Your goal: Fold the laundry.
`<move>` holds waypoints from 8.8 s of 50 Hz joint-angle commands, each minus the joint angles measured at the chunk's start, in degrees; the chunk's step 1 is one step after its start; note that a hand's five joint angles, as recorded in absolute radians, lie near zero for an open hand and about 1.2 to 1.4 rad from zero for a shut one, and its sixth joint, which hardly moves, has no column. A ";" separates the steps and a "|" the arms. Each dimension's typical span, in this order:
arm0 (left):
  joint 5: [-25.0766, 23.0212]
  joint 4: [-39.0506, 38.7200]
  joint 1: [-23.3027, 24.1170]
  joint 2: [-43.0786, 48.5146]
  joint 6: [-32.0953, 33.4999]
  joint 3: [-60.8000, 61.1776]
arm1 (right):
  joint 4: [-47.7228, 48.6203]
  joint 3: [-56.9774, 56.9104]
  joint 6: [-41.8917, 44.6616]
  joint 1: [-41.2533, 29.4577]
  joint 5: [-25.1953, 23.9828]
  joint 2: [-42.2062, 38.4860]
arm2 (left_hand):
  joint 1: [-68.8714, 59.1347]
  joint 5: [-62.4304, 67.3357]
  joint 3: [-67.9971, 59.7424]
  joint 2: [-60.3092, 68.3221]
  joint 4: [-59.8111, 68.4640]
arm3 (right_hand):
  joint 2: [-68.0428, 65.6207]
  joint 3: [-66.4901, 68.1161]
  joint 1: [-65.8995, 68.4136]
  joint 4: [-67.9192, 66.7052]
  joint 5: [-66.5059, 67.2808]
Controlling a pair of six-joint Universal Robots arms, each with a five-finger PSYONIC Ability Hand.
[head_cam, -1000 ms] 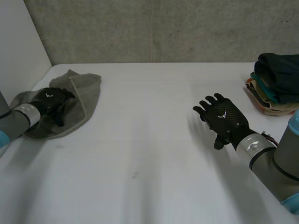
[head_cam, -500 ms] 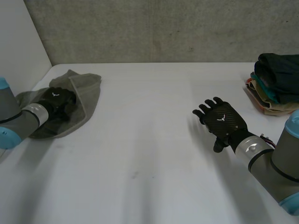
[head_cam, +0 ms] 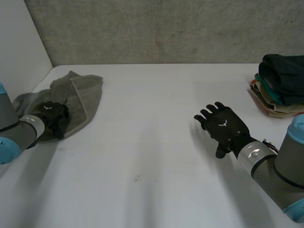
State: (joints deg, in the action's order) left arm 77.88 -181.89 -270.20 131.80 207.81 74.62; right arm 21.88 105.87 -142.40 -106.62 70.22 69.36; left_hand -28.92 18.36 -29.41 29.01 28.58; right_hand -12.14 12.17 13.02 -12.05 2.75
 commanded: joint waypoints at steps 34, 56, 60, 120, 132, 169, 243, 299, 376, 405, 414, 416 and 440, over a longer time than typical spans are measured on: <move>3.77 -7.25 11.62 -4.17 -14.70 -9.40 | 0.18 -0.31 0.10 0.71 0.09 -0.54 | -51.08 51.64 -50.59 50.99 51.42 | 2.14 -2.17 -3.02 2.05 -2.75; 5.60 -14.64 40.10 -3.59 -26.68 -14.41 | 1.49 -2.95 -11.84 7.12 8.00 2.53 | -51.08 51.64 -50.59 50.99 51.42 | 2.14 -2.17 -3.02 2.05 -2.75; 9.82 -13.67 40.28 0.90 -21.32 -14.76 | 1.14 -3.56 -14.13 8.79 8.00 2.71 | -51.08 51.64 -50.59 50.99 51.42 | 2.14 -2.17 -3.02 2.05 -2.75; -2.57 -2.51 23.85 2.77 -2.85 -9.32 | -13.00 -17.01 -22.58 -3.25 10.64 1.12 | -51.08 51.64 -50.59 50.99 51.42 | -67.86 67.83 66.98 -67.95 67.25; 0.07 -0.58 22.70 -25.88 -12.60 0.69 | -28.91 -34.47 -5.09 -1.59 11.25 9.13 | -51.08 51.64 -50.59 50.99 51.42 | -67.86 67.83 66.98 -67.95 67.25; 0.51 -0.84 23.85 -39.69 -14.19 18.02 | -15.25 -41.91 -3.59 -2.90 22.86 -8.13 | -51.08 51.64 -50.59 50.99 51.42 | 2.14 -2.17 -3.02 2.05 -2.75; 5.00 -0.66 23.58 -36.71 -25.00 3.17 | -16.62 -4.88 -15.54 9.24 3.96 -1.33 | -51.08 51.64 -50.59 50.99 51.42 | -12.74 12.71 11.86 -12.83 12.13; 7.28 6.48 14.18 -20.48 -0.47 0.56 | -46.69 -39.68 4.07 5.81 10.71 1.84 | -51.08 51.64 -50.59 50.99 51.42 | -67.86 67.83 66.98 -67.95 67.25; 13.87 -3.28 14.00 -23.81 17.11 17.96 | -28.92 -19.99 10.13 3.26 20.13 -3.96 | -51.08 51.64 -50.59 50.99 51.42 | -67.86 67.83 66.98 -67.95 67.25; 19.67 -8.57 21.03 9.97 15.78 -22.77 | -11.16 -52.00 9.16 -2.45 28.83 -27.80 | 18.92 -18.36 19.41 -19.01 -18.58 | 2.14 -2.17 -3.02 2.05 -2.75; 19.32 -11.74 20.86 -4.09 11.31 -12.58 | -13.09 -41.19 -1.65 -2.54 25.15 -12.15 | 18.92 -18.36 19.41 -19.01 -18.58 | 2.14 -2.17 -3.02 2.05 -2.75; 18.54 -11.74 20.60 -6.37 9.11 -10.47 | -16.32 -38.65 -3.57 -2.37 22.08 -9.61 | 18.92 -18.36 19.41 -19.01 -18.58 | 2.14 -2.17 -3.02 2.05 -2.75; 5.70 -12.53 13.83 8.20 4.27 -13.61 | -14.95 -42.67 -8.60 4.05 12.04 -24.61 | 16.68 -16.13 17.18 -16.78 -16.35 | 2.14 -2.17 -3.02 2.05 -2.75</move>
State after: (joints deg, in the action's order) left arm 84.69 -193.99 -254.84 132.41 212.14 69.13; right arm 0.85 68.07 -151.34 -102.12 81.97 51.97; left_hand -11.07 2.82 -12.20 12.05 11.66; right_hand -12.13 12.06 12.84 -12.22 2.69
